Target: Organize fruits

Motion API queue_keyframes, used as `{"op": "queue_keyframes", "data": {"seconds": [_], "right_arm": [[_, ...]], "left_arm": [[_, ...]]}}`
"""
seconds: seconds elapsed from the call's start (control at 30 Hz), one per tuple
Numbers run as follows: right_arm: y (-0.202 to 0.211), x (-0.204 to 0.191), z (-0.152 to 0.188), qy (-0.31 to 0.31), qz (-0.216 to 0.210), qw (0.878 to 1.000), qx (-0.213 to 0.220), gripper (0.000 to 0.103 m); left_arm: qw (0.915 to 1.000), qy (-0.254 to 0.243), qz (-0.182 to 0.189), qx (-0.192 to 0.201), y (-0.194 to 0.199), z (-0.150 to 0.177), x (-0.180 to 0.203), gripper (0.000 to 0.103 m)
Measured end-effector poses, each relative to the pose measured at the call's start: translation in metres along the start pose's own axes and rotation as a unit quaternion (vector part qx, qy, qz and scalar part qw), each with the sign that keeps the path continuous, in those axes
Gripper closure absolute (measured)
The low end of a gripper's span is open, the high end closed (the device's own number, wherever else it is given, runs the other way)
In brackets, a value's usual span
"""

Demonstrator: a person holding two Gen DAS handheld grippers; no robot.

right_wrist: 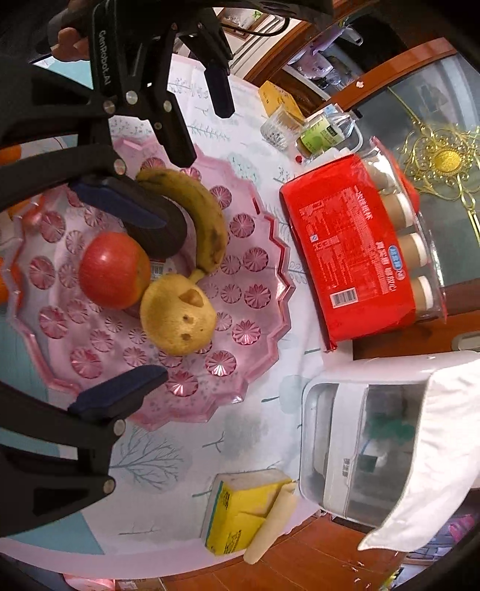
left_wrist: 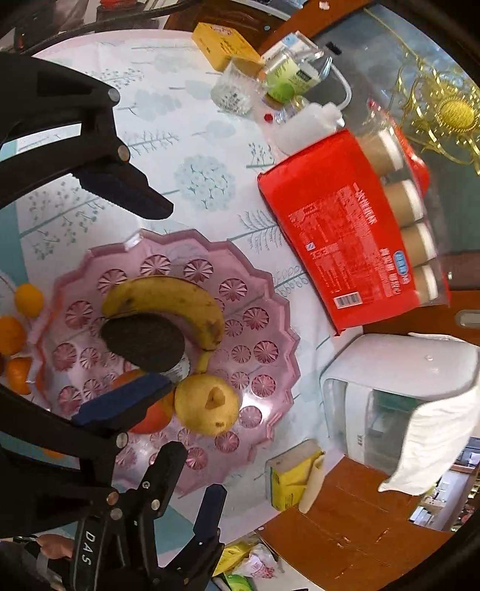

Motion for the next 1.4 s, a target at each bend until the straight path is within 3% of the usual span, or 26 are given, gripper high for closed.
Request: {"op": "queue_keyframes", "data": {"seconds": [0.73,1.4], "right_arm": [[0.117,-0.031,0.025,0.011,-0.006,0.998,0.061,0.026],[0.184,-0.071,0.071,0.036,0.020,0.992,0.116,0.026]], "left_arm": [[0.9959,0.061,-0.028,0.061,0.131,0.058,-0.006,0.018],[0.9917,0.082,-0.015,0.098,0.200,0.129,-0.006,0.018]]}}
Point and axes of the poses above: each gripper's, at about its wrist camera, not at the fingertips, and y roughly against the way its jaws point, x to its right, z to its underside, the point moved 10 cm from there along -y, roughly the way its jaws point, and after that the axes turned 2 degrees about y, right-handed, at the moved point
